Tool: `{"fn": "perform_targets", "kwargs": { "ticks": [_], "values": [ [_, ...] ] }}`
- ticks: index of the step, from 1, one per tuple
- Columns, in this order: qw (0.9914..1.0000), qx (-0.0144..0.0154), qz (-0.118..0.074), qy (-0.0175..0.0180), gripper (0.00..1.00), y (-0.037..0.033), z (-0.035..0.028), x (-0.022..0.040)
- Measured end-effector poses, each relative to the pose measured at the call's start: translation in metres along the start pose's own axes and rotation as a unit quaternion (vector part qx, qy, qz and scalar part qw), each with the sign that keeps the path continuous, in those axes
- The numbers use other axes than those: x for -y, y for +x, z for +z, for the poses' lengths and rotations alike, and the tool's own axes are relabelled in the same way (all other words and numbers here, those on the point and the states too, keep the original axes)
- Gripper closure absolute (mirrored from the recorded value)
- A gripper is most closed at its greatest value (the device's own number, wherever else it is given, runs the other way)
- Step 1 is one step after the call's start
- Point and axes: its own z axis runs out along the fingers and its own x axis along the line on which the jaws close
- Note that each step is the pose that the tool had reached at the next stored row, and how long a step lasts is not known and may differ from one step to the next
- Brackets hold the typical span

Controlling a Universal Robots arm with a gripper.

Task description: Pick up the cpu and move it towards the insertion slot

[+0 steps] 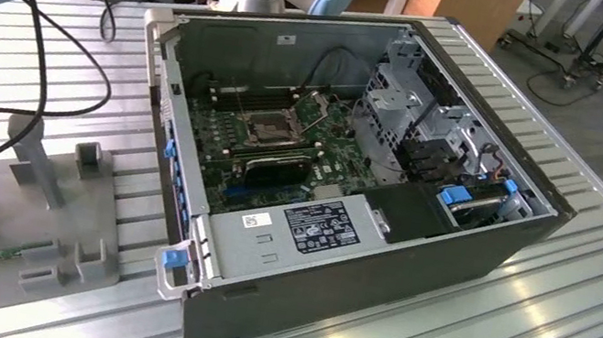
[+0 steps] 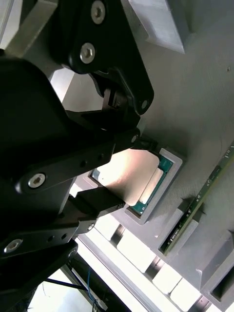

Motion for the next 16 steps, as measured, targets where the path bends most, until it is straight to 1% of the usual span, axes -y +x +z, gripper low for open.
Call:
{"fn": "perform_targets", "kwargs": {
  "ticks": [1, 14, 16],
  "values": [
    [1.0, 0.0, 0.0, 0.0, 0.45, 0.0, 0.0, 0.0],
    [1.0, 0.0001, 0.0, 0.0, 0.45, 0.0005, 0.0001, 0.0],
    [1.0, 0.0, 0.0, 0.0, 0.45, 0.0006, -0.0008, 0.0]
  ]
}}
